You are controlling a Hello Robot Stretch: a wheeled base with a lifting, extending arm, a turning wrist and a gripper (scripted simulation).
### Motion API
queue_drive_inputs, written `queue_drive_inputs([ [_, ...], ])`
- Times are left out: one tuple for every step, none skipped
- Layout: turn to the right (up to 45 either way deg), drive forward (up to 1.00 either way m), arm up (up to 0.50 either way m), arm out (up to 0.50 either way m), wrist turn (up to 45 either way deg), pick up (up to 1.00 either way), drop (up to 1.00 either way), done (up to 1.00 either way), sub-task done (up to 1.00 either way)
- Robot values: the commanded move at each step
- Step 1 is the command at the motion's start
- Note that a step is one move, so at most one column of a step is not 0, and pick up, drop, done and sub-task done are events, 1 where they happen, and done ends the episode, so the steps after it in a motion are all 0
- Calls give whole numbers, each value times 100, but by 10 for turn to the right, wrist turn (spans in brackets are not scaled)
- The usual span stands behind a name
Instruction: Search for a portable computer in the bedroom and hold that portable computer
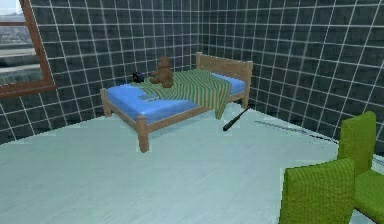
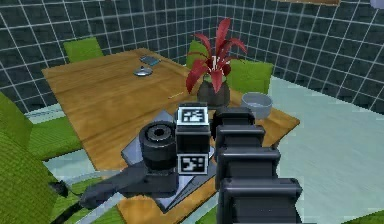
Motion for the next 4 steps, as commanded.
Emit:
queue_drive_inputs([
  [0,0,0,0,450,0,0,0,0],
  [0,0,0,0,240,0,0,0,0],
  [0,0,-30,0,0,0,0,0,0],
  [0,0,0,0,0,100,0,0,0],
])
